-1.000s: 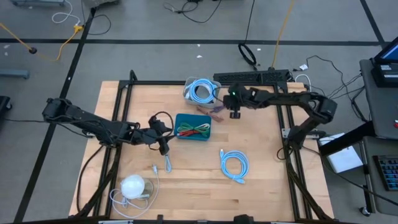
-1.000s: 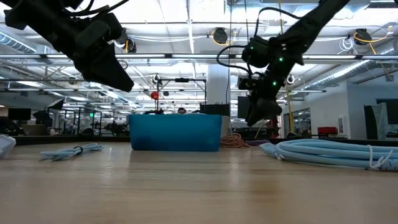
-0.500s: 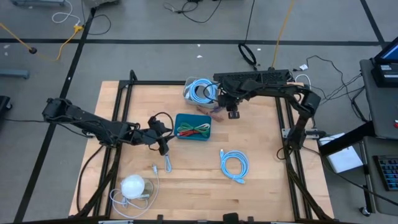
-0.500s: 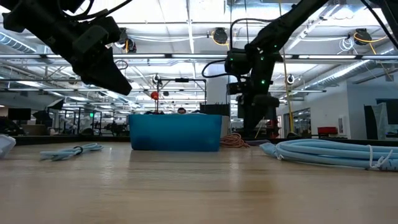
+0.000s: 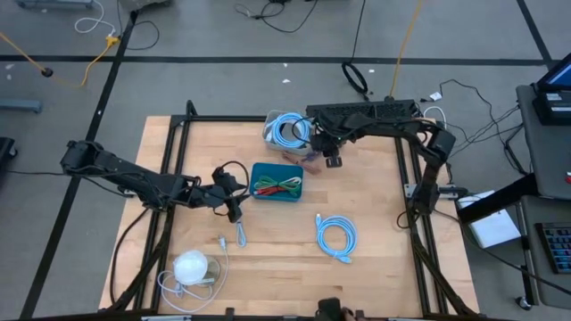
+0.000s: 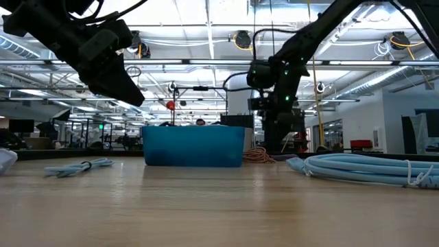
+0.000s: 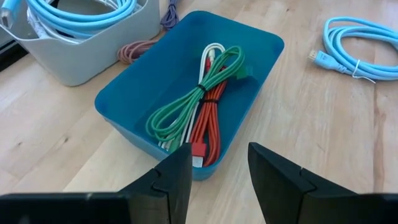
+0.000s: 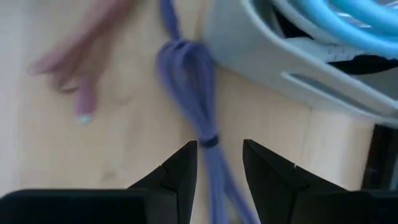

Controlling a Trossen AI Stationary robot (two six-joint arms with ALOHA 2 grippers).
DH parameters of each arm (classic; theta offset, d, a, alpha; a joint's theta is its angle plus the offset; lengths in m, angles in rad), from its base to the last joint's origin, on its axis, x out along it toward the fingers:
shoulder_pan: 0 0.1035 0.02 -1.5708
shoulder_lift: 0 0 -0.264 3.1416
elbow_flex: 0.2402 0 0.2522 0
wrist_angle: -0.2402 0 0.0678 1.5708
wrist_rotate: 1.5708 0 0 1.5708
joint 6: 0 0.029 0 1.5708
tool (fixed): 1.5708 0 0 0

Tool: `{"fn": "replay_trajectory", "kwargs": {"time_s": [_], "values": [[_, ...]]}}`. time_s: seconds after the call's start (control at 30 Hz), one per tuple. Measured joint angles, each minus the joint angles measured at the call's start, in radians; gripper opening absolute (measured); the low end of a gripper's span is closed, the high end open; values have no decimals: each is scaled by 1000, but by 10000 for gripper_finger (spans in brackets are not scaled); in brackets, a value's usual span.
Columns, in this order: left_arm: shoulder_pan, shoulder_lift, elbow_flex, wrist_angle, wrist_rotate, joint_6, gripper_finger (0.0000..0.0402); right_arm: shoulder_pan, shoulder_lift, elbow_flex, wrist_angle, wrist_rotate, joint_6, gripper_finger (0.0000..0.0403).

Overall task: Pick & Place USB Port
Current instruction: Put the purple charger cable into the blue bin

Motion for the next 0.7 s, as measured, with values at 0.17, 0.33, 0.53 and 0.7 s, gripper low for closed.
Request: {"fn": "replay_trajectory", "kwargs": {"time_s": [0.17,0.33,0.53,0.7], "values": [[0,0,0,1,0,1,159,-12,43,-1,25,0,0,120],[0,0,0,1,0,3,159,-15,111,4,33,3,-3,116],[0,0,0,0,1,3,159,-14,127,2,19,27,42,84],[-1,0,0,-5,4,3,159,-14,68,-2,-43,114,113,16]]}}
